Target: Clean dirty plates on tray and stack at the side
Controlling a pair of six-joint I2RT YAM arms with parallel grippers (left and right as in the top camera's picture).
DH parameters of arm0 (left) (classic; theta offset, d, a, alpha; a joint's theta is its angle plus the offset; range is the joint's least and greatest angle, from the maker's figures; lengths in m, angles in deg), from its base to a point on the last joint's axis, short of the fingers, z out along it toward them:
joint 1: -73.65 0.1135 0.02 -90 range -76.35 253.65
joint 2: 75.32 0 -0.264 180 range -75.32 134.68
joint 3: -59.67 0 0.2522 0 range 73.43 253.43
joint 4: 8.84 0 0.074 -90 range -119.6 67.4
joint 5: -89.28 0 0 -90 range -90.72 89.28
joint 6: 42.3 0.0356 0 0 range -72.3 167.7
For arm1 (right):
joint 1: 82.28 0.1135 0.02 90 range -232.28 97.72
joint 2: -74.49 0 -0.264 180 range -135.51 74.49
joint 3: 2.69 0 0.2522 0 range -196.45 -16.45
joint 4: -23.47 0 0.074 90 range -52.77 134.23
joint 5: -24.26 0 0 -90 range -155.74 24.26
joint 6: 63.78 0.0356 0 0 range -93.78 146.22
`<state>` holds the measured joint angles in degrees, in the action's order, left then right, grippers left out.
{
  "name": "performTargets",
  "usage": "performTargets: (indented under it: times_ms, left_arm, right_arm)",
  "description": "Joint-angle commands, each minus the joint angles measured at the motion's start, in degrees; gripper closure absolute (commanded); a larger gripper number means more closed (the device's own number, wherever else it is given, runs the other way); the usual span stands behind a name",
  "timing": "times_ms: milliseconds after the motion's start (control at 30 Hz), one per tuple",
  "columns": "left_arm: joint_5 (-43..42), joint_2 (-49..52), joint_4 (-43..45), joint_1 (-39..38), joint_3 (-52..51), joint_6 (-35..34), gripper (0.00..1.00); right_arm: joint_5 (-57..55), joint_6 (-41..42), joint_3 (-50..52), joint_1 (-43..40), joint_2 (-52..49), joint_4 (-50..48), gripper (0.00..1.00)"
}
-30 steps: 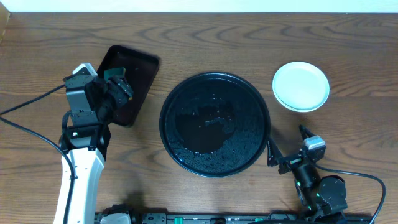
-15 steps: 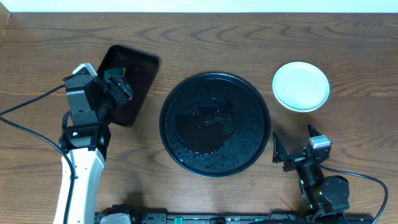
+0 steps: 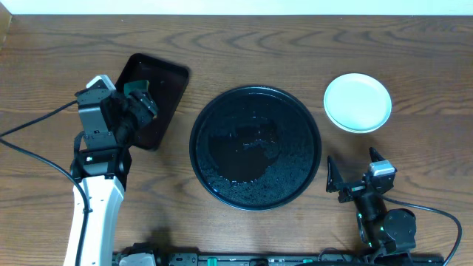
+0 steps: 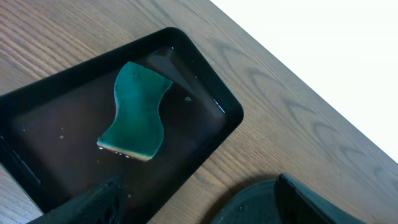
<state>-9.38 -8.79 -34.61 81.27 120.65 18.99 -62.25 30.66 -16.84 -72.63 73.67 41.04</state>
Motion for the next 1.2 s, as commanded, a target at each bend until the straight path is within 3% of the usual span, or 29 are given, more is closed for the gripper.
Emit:
performTargets:
  times_ms: [0,1167]
  left_arm:
    - [0.1,-0.2,0.0,0.0,-0.1,-0.3,0.23]
    - [0.1,-0.2,0.0,0.0,-0.1,-0.3,0.23]
  right_arm:
    - [-0.3,-0.9,0.1,-0.8,0.5,0.4,0.01]
    - [-0.6,-1.6,0.1,-6.1,0.5,0.3,0.01]
